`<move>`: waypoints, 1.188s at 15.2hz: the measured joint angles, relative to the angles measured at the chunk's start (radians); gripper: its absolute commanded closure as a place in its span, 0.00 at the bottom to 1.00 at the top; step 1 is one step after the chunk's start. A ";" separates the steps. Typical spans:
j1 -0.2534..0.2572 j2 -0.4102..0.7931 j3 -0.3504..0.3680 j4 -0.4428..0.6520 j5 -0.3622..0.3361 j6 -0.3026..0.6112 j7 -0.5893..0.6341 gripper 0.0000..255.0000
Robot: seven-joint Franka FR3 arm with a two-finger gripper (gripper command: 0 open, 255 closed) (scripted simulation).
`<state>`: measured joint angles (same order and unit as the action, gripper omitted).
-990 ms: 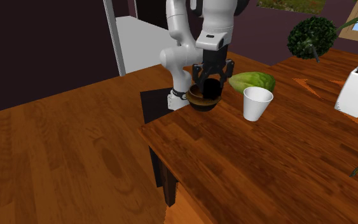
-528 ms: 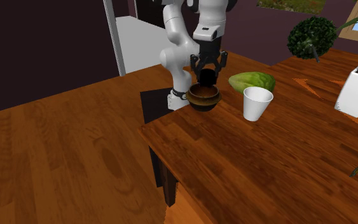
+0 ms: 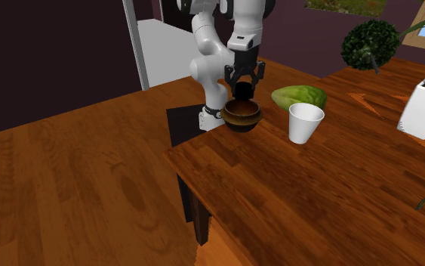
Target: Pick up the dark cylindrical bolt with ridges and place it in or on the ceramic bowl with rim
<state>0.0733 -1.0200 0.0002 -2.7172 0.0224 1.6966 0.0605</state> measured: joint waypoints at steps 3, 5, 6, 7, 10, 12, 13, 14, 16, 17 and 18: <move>0.001 -0.004 0.001 -0.037 0.001 0.034 0.000 1.00; 0.000 -0.010 0.001 -0.067 0.001 0.056 -0.001 1.00; 0.001 -0.009 0.003 -0.078 0.003 0.069 0.001 1.00; 0.001 -0.007 0.002 -0.093 0.002 0.086 0.000 1.00; 0.000 -0.009 0.001 -0.116 0.001 0.106 -0.002 1.00; 0.000 -0.009 0.001 -0.117 0.002 0.108 -0.002 1.00; 0.000 -0.009 0.001 -0.117 0.001 0.108 -0.002 1.00; 0.000 -0.009 0.001 -0.118 0.001 0.109 -0.002 1.00; 0.000 -0.009 0.001 -0.118 0.001 0.109 -0.002 0.00; 0.000 -0.009 0.001 -0.118 0.001 0.109 -0.002 0.00; 0.000 -0.009 0.001 -0.118 0.001 0.109 -0.002 0.00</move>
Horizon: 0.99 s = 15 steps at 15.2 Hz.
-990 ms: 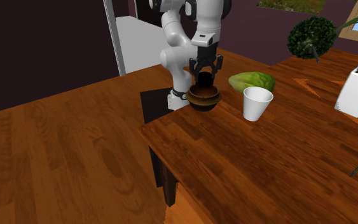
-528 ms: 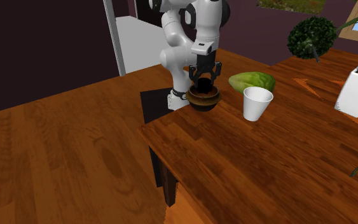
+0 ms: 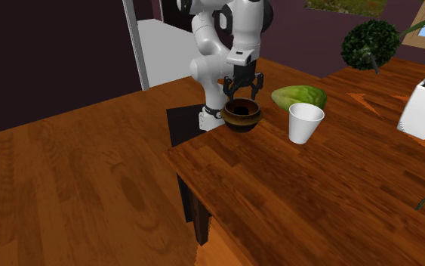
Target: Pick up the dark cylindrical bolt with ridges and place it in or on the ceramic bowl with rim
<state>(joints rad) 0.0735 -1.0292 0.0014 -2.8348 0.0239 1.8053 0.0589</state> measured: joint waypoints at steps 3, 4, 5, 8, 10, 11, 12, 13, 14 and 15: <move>0.000 0.000 0.000 0.000 0.000 0.000 0.000 0.00; 0.000 0.000 0.000 0.000 0.000 0.000 0.000 0.00; -0.002 0.002 -0.002 0.015 -0.002 -0.013 -0.002 0.00; -0.002 0.018 -0.003 0.103 -0.003 -0.083 -0.001 0.00; -0.002 0.008 -0.004 0.125 -0.004 -0.116 -0.001 0.00; -0.002 0.008 -0.003 0.128 -0.003 -0.119 -0.001 0.00; -0.002 0.008 -0.003 0.129 -0.003 -0.121 0.000 0.00; -0.002 0.008 -0.003 0.130 -0.003 -0.122 0.000 0.00; -0.002 0.008 -0.003 0.130 -0.003 -0.122 0.000 0.00; -0.002 0.008 -0.003 0.131 -0.003 -0.123 0.000 0.00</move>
